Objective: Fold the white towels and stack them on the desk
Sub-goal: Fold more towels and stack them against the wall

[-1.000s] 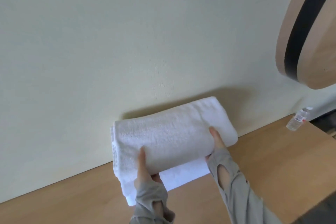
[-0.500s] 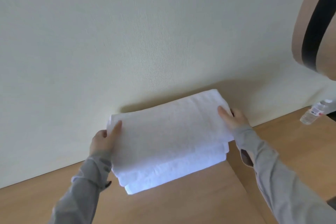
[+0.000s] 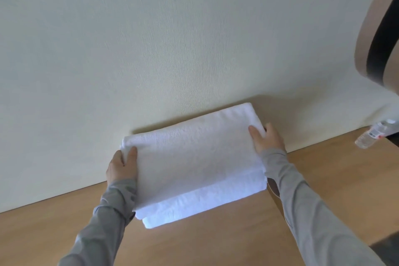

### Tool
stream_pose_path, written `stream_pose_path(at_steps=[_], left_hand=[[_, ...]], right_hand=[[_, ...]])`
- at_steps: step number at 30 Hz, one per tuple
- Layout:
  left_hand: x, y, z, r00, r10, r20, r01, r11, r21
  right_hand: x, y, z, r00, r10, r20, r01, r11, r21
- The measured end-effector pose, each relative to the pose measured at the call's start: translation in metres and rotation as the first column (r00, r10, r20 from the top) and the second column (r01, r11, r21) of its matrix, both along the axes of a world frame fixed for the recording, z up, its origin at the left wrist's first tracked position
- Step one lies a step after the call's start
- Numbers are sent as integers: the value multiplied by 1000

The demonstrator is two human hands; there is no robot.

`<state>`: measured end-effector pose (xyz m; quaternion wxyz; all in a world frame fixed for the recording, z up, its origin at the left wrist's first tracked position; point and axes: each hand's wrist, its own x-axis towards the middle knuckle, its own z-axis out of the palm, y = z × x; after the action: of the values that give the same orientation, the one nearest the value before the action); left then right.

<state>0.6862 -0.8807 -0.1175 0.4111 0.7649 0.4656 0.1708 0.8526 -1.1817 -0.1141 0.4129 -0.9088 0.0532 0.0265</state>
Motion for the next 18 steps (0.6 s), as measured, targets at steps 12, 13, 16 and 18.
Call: stream_pose_path(at_steps=[12, 13, 16, 18], left_hand=[[-5, -88, 45, 872, -347, -345, 488, 569, 662], [-4, -97, 41, 818, -385, -428, 576, 535, 618], [-8, -90, 24, 747, -419, -516, 664, 525, 533], [-17, -71, 19, 750, -420, -511, 660, 518, 544]], right_hand=[[-46, 42, 44, 799, 522, 300, -293, 772, -563], [-54, 53, 39, 772, 594, 228, -371, 711, -597], [-64, 59, 20, 749, 651, 122, -408, 599, -689], [-56, 44, 14, 777, 611, 150, -351, 619, -703]])
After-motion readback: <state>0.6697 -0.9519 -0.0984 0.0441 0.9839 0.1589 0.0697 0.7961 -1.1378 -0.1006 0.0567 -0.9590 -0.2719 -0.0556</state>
